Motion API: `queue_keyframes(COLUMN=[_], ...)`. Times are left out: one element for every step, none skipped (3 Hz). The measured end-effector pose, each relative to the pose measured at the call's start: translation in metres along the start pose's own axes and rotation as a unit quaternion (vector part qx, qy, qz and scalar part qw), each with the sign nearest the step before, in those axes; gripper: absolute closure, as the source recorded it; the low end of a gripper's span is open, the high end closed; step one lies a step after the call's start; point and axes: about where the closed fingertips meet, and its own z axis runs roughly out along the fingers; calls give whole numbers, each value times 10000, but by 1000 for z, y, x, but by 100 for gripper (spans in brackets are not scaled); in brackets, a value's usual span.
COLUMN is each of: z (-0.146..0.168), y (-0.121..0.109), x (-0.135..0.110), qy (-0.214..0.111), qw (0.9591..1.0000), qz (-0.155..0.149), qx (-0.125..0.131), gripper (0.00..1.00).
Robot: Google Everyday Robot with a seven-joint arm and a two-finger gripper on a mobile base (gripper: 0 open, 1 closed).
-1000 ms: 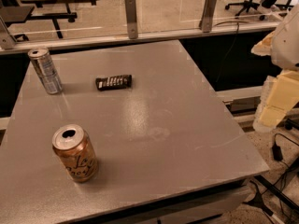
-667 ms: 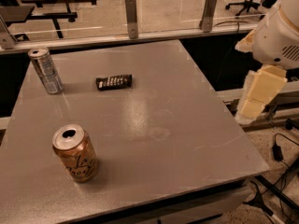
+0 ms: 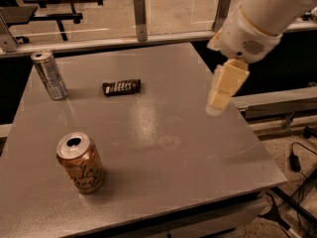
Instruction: Move rxbar chocolate near redbull can
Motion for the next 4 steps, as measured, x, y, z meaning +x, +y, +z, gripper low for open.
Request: queue_keyframes(z=[43, 79, 106, 134], y=[-21, -35, -45, -60], x=[-49, -88, -111, -127], qy=[-110, -155, -169, -158], qw=[9990, 9970, 9954, 9944], qz=[-335, -588, -703, -762], qx=[-259, -488, -630, -710], gripper=[0, 0, 0, 0])
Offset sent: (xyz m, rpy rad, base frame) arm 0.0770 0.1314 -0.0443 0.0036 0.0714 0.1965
